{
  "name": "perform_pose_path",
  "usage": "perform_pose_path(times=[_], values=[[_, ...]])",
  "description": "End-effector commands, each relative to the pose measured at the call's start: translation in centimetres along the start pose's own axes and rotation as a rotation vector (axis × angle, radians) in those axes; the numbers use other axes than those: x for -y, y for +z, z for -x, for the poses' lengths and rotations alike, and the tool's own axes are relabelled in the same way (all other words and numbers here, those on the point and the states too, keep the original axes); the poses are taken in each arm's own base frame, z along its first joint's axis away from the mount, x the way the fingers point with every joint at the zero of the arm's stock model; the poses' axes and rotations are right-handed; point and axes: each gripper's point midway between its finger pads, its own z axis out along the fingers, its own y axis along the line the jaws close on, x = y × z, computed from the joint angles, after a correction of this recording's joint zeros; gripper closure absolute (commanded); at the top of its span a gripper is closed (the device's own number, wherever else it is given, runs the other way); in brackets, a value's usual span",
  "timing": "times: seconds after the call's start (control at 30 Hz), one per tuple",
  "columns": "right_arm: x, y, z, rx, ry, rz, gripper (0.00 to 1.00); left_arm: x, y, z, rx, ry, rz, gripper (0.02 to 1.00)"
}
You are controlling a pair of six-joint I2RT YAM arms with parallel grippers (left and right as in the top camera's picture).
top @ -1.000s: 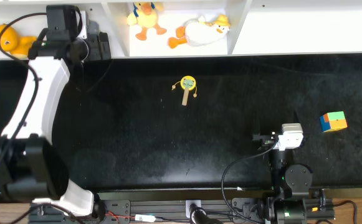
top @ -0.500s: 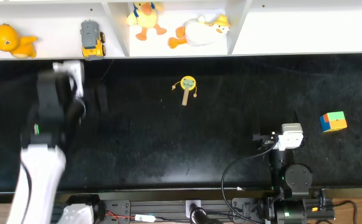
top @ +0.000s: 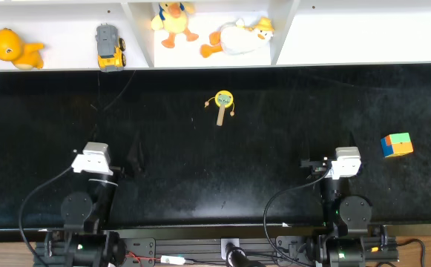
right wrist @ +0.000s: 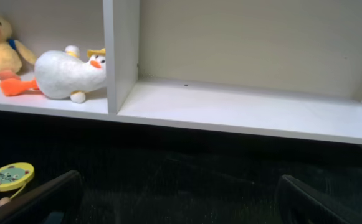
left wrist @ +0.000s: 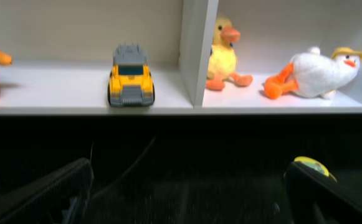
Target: Store Toys
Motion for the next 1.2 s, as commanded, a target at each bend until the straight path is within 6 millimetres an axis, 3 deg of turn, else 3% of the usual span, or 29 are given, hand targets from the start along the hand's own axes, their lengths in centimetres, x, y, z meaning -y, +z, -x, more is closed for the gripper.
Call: perform_pose_path(times=[0.03,0.17,0.23,0.43,1.2], values=[[-0.2,0.1,-0.4,-0.002,0.008,0.010,0.005,0.5,-0.9,0.0,0.005,0.019,-0.018,0.020],[-0.2,0.1,-0.4,-0.002,0.008,0.010,0.005,0.4,-1.4,-2.5,-0.089,0.010,-0.015,0.020],[-0.2,0.1,-0.4,-0.002,0.008,0.010,0.005,0.2,-1.5,-1.5,-0.046,0.020,0.002,0.020],[-0.2,0.1,-0.4,-0.002,0.008,0.010,0.007,-0.5,-1.5,-1.6,-0.052,0.151,0.040,0.020],[-0.2,0.1,-0.4,-0.002,0.008,0.010,0.005,-0.3,-1.5,-1.5,-0.049,0.151,0.029,0.020]])
